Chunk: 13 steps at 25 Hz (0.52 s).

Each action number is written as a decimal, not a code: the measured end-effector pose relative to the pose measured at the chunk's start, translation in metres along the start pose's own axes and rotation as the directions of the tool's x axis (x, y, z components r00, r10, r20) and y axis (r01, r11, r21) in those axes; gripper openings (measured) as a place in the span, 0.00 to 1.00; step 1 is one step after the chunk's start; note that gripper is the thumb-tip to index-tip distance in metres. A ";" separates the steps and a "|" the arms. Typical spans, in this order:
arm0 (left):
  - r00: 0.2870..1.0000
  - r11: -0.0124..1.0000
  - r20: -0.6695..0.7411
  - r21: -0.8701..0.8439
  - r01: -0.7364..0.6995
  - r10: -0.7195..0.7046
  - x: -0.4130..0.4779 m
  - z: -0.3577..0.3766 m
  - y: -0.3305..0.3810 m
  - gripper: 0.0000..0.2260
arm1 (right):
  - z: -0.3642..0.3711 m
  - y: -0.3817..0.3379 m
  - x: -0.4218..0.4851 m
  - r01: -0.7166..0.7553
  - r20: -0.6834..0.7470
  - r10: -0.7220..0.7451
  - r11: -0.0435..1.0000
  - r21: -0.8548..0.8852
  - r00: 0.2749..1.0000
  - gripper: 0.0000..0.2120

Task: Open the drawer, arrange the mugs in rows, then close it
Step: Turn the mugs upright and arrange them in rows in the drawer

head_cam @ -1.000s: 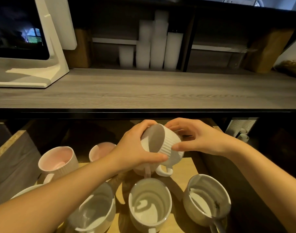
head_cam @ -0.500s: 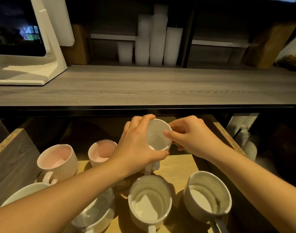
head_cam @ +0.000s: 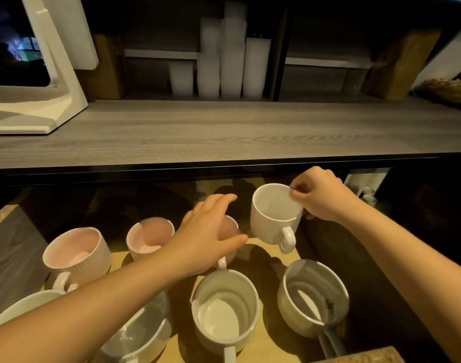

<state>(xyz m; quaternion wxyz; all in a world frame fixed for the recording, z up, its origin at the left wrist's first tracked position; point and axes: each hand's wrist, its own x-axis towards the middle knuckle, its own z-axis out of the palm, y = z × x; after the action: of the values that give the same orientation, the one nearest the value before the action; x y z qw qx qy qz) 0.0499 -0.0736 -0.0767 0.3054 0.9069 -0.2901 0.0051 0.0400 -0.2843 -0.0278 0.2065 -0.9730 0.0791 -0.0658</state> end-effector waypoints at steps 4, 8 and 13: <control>1.000 0.948 0.024 0.318 -0.011 0.003 0.000 0.006 -0.014 0.30 | 0.017 0.015 0.008 -0.049 0.051 0.054 0.994 -0.097 0.997 0.08; 0.992 0.931 0.069 0.359 0.070 -0.101 0.002 0.009 -0.027 0.33 | 0.034 0.028 0.015 -0.076 0.149 0.098 0.986 -0.147 0.984 0.08; 0.988 0.943 0.113 0.326 0.061 -0.103 0.003 0.012 -0.033 0.33 | 0.048 0.039 0.018 -0.114 0.171 0.133 0.987 -0.116 0.976 0.10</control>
<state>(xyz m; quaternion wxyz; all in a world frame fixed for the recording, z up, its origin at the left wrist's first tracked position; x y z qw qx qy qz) 0.0680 -0.0605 -0.1045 0.1341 0.9543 -0.2664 -0.0188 0.0604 -0.3039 -0.0851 0.1647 -0.9777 0.1242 0.0388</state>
